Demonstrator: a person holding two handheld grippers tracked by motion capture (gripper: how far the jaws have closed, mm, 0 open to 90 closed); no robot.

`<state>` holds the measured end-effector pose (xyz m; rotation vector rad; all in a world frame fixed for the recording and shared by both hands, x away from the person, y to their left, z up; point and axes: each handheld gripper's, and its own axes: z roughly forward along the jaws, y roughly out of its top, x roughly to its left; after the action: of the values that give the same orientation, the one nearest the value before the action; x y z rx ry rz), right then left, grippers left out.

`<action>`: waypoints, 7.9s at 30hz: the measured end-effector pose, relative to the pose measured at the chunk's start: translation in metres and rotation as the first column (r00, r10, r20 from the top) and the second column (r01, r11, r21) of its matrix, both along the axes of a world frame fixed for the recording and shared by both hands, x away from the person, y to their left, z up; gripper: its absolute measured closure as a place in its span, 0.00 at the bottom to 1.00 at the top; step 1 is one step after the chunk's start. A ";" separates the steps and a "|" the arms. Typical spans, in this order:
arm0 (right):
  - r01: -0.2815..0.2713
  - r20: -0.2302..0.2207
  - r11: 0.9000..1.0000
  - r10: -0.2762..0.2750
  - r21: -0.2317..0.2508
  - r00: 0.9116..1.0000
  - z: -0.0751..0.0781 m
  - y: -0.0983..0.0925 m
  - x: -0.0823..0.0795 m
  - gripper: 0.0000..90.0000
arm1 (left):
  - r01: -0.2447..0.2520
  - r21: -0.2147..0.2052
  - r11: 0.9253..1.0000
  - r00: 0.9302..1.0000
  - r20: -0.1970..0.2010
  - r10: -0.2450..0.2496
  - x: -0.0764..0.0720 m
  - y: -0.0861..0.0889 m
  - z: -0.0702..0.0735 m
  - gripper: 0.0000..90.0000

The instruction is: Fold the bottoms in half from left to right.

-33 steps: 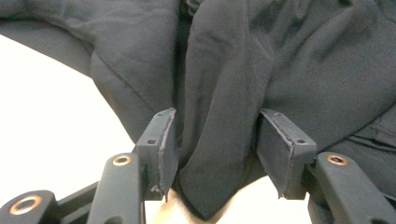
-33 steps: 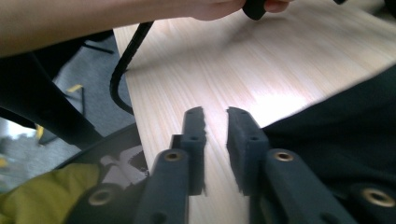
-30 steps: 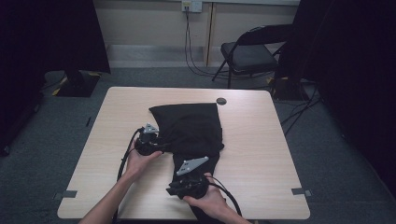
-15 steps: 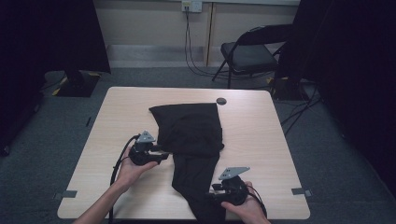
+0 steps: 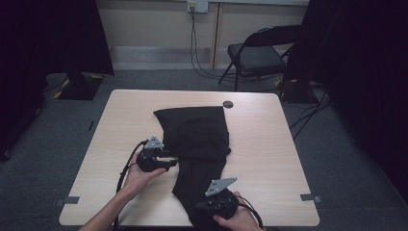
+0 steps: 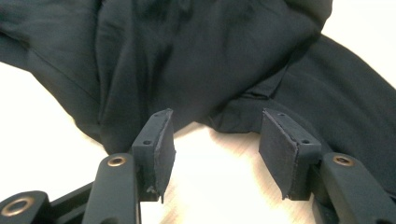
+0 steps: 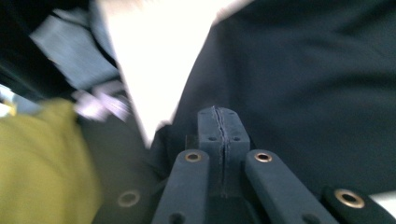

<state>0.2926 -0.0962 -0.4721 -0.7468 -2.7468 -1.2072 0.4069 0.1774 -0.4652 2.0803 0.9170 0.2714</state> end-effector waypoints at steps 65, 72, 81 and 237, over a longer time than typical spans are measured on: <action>0.328 0.285 0.872 -0.440 0.364 0.852 0.161 -0.068 0.107 0.86 | 0.199 -0.238 0.951 0.955 0.265 -0.134 -0.034 -0.011 0.138 0.97; 0.293 0.186 0.943 -0.321 0.159 0.929 0.082 -0.061 0.064 0.86 | 0.193 -0.126 0.973 0.981 -0.007 -0.196 -0.070 -0.017 0.046 0.96; 0.292 0.069 0.956 -0.290 -0.025 0.954 -0.003 -0.052 0.056 0.85 | 0.213 0.006 0.977 0.972 -0.106 -0.211 -0.059 -0.026 -0.014 0.96; 0.085 0.191 0.993 -0.100 0.083 0.977 0.016 0.018 0.066 0.87 | 0.050 0.123 0.991 0.997 -0.059 -0.043 -0.017 0.011 -0.026 0.23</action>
<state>0.3582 -0.0779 -0.4561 -0.7973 -2.8281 -1.4670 0.3898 0.1888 -0.4907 2.2309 0.9034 0.2514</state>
